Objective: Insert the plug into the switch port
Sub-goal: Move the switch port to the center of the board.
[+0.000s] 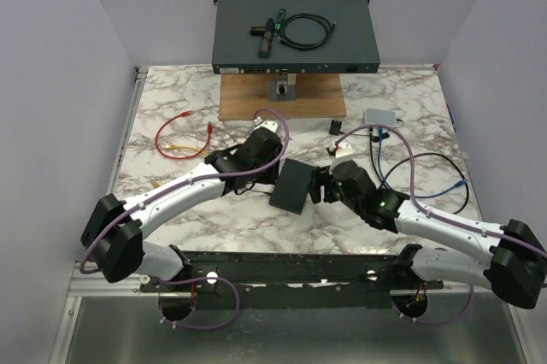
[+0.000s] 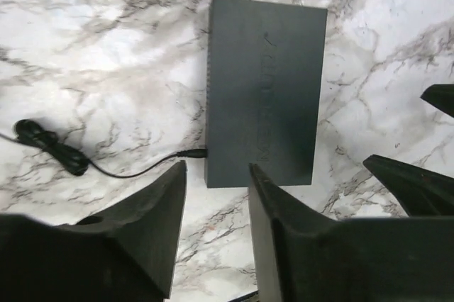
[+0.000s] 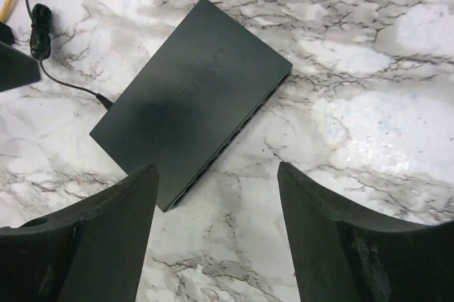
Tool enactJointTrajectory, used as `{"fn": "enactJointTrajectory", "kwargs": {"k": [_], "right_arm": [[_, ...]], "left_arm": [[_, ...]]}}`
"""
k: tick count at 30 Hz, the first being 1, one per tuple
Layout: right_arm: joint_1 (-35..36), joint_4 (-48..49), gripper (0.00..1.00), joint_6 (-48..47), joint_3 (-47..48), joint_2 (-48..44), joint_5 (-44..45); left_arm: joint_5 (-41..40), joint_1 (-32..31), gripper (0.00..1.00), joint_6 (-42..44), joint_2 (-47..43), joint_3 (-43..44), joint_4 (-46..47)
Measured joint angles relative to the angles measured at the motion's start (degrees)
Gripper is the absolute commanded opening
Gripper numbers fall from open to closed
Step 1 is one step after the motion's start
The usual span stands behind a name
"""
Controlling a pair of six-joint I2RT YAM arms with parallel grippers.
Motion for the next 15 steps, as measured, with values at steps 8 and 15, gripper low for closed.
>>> {"fn": "enactJointTrajectory", "kwargs": {"k": [8, 15], "right_arm": [[0.0, -0.7, 1.0, -0.6, 1.1, -2.5, 1.9], [0.0, -0.4, 1.0, 0.0, 2.7, -1.6, 2.7]], "left_arm": [[-6.5, 2.8, 0.94, -4.7, -8.6, -0.1, -5.3], [-7.6, 12.8, 0.98, -5.6, -13.7, -0.1, -9.7]]}}
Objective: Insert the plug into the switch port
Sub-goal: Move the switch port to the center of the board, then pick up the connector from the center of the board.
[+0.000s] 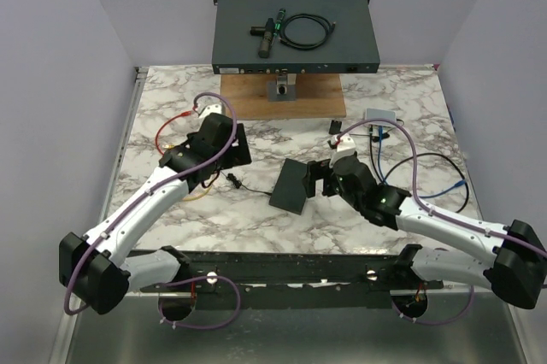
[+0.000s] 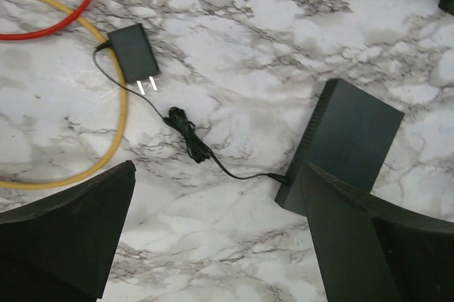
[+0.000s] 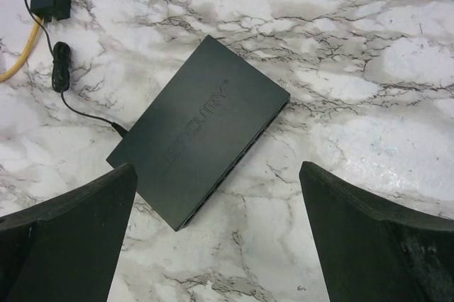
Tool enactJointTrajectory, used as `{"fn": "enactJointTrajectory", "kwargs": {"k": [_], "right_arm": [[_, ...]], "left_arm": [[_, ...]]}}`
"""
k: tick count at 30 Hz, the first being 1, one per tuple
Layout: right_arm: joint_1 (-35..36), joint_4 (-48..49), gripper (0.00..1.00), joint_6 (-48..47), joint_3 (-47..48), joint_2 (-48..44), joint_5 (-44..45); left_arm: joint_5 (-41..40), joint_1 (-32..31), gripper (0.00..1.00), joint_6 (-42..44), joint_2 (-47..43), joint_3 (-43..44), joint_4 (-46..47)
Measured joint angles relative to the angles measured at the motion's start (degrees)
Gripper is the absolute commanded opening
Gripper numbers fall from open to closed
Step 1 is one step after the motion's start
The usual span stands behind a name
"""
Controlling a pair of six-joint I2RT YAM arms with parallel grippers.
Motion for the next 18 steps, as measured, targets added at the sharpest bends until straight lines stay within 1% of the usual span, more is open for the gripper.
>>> {"fn": "enactJointTrajectory", "kwargs": {"k": [4, 10, 14, 16, 18], "right_arm": [[0.0, 0.6, 1.0, 0.0, 1.1, 1.6, -0.3], [0.0, 2.6, 1.0, 0.5, 1.1, 3.3, -3.5], [0.0, 4.3, 1.0, 0.6, 1.1, 4.6, -6.8], [0.0, 5.0, 1.0, 0.6, 1.1, 4.8, -8.2], [0.0, 5.9, 1.0, 0.6, 1.1, 4.8, -9.5]], "left_arm": [[-0.2, 5.3, 0.99, 1.5, -1.2, 1.4, -3.7], [2.3, 16.3, 0.99, 11.5, 0.5, 9.3, -8.2], [3.3, 22.0, 0.98, 19.0, 6.8, 14.9, -9.3], [4.1, 23.6, 0.98, 22.1, 9.9, 16.0, -9.6], [5.5, 25.1, 0.95, 25.5, 14.1, 16.8, -9.7]]}}
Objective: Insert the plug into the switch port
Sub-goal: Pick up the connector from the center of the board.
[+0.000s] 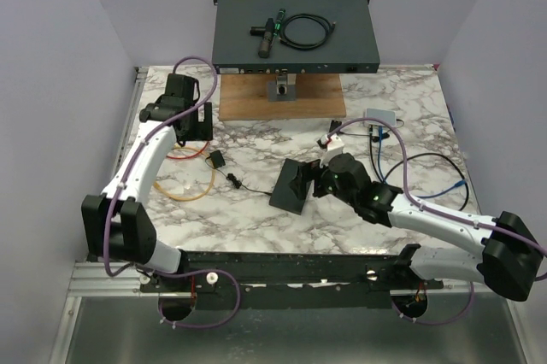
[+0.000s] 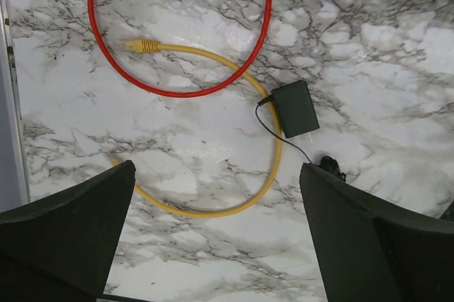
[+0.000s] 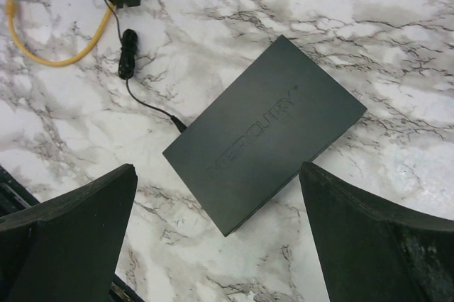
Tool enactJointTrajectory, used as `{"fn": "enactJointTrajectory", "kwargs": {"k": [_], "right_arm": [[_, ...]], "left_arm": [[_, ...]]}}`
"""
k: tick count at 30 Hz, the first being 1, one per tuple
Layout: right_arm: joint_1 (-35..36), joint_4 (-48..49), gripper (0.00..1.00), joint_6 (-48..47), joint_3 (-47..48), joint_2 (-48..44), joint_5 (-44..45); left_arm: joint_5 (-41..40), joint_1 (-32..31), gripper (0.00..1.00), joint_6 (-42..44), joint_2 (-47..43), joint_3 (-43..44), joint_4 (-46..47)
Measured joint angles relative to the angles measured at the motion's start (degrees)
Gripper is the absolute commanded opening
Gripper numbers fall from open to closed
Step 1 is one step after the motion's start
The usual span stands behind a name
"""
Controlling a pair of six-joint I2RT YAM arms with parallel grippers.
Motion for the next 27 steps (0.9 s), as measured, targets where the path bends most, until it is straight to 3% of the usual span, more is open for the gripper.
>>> {"fn": "enactJointTrajectory", "kwargs": {"k": [13, 27], "right_arm": [[0.0, 4.1, 1.0, 0.4, -1.3, 0.8, -5.2], [0.0, 5.8, 1.0, 0.8, -2.0, 2.6, -7.7]], "left_arm": [[2.8, 5.5, 0.75, 8.5, 15.1, 4.0, 0.4], [7.9, 10.5, 0.67, 8.5, 23.6, 4.8, 1.8]]}}
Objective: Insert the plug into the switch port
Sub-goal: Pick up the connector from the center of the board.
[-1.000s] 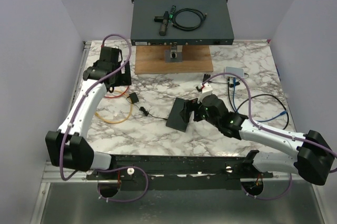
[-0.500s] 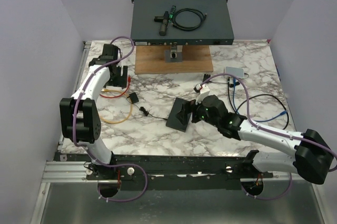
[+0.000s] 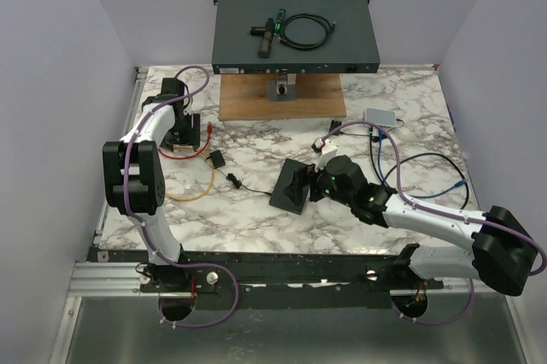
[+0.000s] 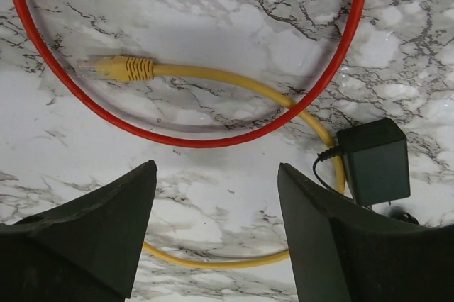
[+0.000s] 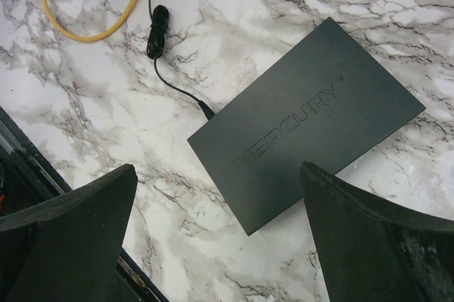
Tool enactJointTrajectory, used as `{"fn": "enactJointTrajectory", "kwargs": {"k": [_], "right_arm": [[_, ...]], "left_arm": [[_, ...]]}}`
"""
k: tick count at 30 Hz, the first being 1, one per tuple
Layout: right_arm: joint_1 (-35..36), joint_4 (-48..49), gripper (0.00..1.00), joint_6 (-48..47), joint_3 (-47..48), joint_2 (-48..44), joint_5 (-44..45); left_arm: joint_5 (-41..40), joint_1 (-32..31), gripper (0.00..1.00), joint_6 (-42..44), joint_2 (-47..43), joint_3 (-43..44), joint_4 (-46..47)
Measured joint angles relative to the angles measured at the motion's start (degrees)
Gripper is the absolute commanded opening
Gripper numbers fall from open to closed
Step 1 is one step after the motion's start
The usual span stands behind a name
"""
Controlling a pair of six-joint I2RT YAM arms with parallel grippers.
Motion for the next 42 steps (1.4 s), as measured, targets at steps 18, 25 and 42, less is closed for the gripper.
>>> {"fn": "enactJointTrajectory", "kwargs": {"k": [18, 25, 42], "right_arm": [[0.0, 0.5, 1.0, 0.0, 0.0, 0.5, -0.3], [0.0, 1.2, 1.0, 0.0, -0.4, 0.5, -0.5], [0.0, 1.4, 1.0, 0.0, -0.4, 0.7, -0.6]], "left_arm": [[2.9, -0.1, 0.57, -1.4, 4.0, -1.3, 1.0], [4.3, -0.7, 0.56, -2.2, 4.0, -1.9, 0.9], [4.5, -2.6, 0.2, -3.3, 7.7, 0.2, 0.7]]}}
